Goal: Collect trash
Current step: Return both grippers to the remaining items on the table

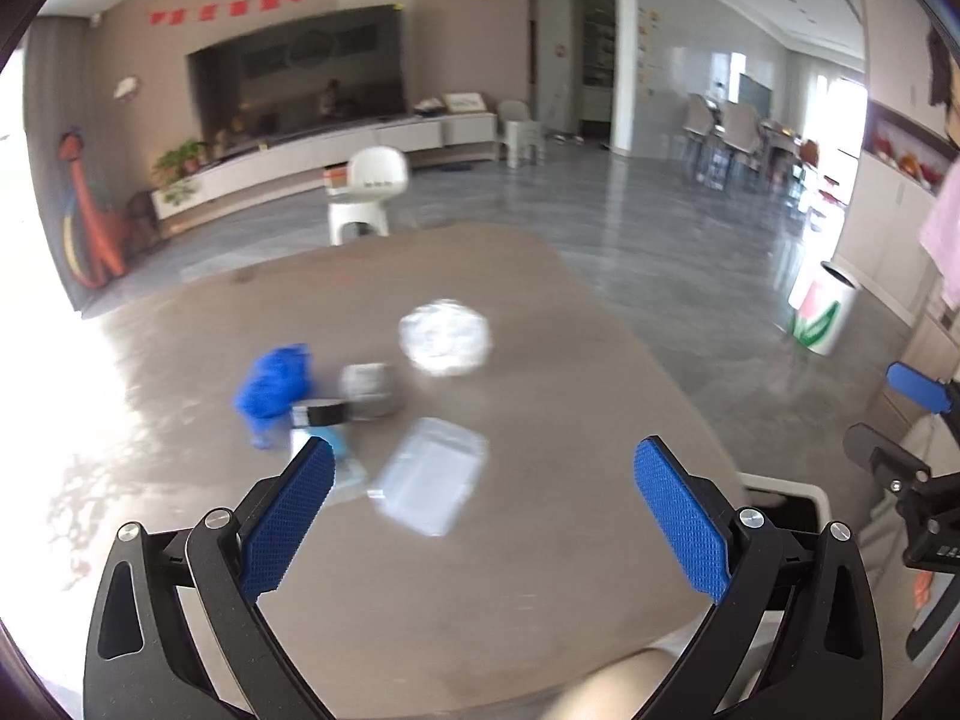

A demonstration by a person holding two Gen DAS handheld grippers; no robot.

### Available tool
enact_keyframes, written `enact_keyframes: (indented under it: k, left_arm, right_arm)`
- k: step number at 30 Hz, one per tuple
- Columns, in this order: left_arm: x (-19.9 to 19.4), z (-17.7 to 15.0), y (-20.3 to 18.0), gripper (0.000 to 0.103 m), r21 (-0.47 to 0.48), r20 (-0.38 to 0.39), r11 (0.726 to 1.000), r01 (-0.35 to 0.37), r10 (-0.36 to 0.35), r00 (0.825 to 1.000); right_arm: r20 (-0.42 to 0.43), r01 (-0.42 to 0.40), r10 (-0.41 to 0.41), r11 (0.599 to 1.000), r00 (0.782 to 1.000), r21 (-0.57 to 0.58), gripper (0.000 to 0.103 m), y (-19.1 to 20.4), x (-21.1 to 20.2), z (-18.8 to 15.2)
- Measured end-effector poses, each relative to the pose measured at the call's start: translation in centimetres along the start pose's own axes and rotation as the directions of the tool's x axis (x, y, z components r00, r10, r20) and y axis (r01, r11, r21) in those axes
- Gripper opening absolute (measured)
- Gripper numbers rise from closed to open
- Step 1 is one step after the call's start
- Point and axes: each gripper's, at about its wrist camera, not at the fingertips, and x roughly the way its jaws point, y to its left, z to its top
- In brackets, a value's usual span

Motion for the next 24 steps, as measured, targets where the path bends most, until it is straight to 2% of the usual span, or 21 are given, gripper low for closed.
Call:
enact_keyframes:
  k: [7, 14, 24]
  left_arm:
    - [1.3, -0.7, 7.0, 0.098, -0.064, -0.02, 0.995, -0.077, 0.076, 0.997]
    - [3.2, -2.0, 12.7, 0.098, -0.121, -0.06, 0.986, -0.116, 0.109, 0.992]
    - [5.2, -2.7, 16.3, 0.098, -0.152, -0.055, 0.982, -0.111, 0.104, 0.993]
  right_arm:
    - [-0.001, -0.111, 0.112, 0.987, 0.994, -0.118, 0.099, 6.7, 2.5, 2.5]
    - [-0.062, -0.203, 0.195, 0.956, 0.979, -0.209, 0.099, 12.2, 7.1, 3.4]
    - [-0.156, -0.312, 0.281, 0.921, 0.947, -0.236, 0.099, 15.8, 15.0, 2.3]
